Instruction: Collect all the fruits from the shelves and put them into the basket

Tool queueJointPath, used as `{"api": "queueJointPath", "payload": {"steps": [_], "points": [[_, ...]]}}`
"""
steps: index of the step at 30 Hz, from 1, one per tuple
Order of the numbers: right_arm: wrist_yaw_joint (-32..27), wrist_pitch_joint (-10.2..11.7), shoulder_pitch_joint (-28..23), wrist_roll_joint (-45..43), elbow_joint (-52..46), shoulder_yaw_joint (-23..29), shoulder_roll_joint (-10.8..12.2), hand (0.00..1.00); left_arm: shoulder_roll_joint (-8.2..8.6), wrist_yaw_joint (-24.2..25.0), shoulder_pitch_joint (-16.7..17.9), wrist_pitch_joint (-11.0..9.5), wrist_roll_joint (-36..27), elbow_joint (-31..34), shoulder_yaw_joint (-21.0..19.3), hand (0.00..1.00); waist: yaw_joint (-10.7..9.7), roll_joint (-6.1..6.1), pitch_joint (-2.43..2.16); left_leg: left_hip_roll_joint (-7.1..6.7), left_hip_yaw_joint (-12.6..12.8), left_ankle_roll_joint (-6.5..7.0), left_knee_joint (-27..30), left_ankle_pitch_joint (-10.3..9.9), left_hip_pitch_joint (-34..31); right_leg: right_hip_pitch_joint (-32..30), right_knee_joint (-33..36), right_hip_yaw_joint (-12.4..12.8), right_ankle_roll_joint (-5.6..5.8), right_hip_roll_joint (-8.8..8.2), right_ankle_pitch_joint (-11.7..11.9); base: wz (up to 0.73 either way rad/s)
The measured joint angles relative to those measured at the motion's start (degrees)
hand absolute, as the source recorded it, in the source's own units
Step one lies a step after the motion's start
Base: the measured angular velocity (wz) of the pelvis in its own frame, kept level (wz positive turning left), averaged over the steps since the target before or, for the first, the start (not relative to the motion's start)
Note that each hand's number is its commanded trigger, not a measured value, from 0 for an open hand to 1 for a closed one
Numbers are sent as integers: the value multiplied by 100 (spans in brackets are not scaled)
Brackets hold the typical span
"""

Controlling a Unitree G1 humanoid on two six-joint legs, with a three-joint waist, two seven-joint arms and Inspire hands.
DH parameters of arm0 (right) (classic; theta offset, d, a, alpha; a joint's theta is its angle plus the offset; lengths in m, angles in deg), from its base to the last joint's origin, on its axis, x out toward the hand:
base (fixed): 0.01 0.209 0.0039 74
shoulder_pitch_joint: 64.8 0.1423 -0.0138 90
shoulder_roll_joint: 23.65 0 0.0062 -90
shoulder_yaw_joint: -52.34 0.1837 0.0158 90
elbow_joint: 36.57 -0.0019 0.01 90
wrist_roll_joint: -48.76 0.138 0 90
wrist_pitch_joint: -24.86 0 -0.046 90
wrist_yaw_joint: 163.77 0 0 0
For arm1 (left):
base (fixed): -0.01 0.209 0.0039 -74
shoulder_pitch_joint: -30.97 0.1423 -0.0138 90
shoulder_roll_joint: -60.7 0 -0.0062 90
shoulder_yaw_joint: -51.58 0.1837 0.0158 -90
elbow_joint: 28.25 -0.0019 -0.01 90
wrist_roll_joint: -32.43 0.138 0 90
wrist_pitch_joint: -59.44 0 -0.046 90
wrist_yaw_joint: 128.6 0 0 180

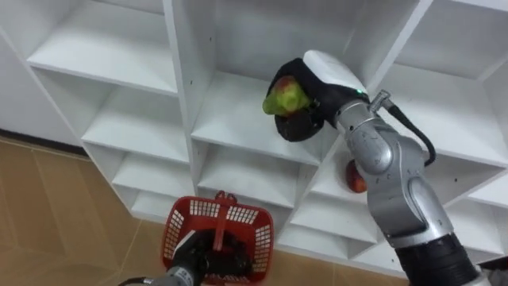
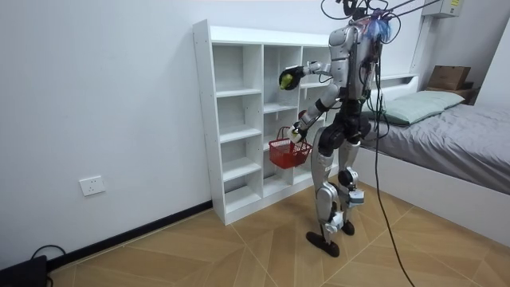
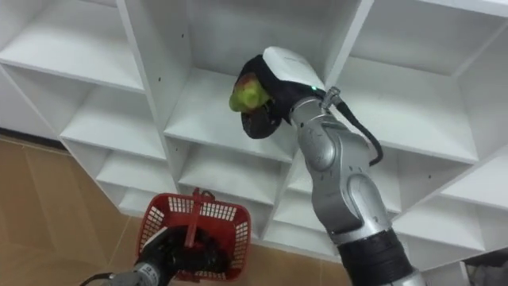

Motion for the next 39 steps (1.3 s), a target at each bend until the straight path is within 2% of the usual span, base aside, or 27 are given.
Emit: {"api": "queueJointPath", "payload": {"steps": [2,8,14,17,20,24,33,39], "points": [[0,32,-138,119,-52,0,102,100,0,-37,3,1,-1,0,2,100,-63,26,-8,0,9,0,3,0,29,12,4,22,0,1,0,-2],[-9,141,-275,376,-51,-6,134,100,8,-110,37,1,2,0,21,100,-111,28,-7,-3,102,1,1,-1,86,34,8,136,-1,10,0,-8],[-36,263,-780,911,-52,-9,148,100,-2,-217,151,1,-2,-1,70,100,-161,32,-7,-3,141,3,4,-3,92,24,5,180,-1,16,0,-2],[2,265,-1018,975,-135,-8,255,100,13,-216,163,1,5,-1,44,100,-217,82,-8,-3,159,7,6,-6,86,4,4,213,-1,20,0,-4],[54,297,-1242,1094,-253,11,245,100,27,-212,243,0,7,-1,47,100,-268,225,-77,-1,229,11,-27,-9,130,-34,11,282,1,29,2,-12],[53,302,-1359,1287,-254,174,241,100,45,-211,270,-1,4,-1,8,100,-328,280,-76,9,271,10,-47,-9,163,-30,11,291,1,39,2,-6],[48,304,-1677,1414,-253,204,229,100,69,-199,276,-4,-19,-25,9,100,-415,274,-74,6,319,10,-67,-9,201,-16,6,317,2,40,2,-2],[36,320,-1808,1668,-248,201,218,100,53,-201,280,-14,-24,-30,85,100,-430,241,-48,0,312,11,-65,-10,201,-4,-6,325,11,32,-4,0]]}}
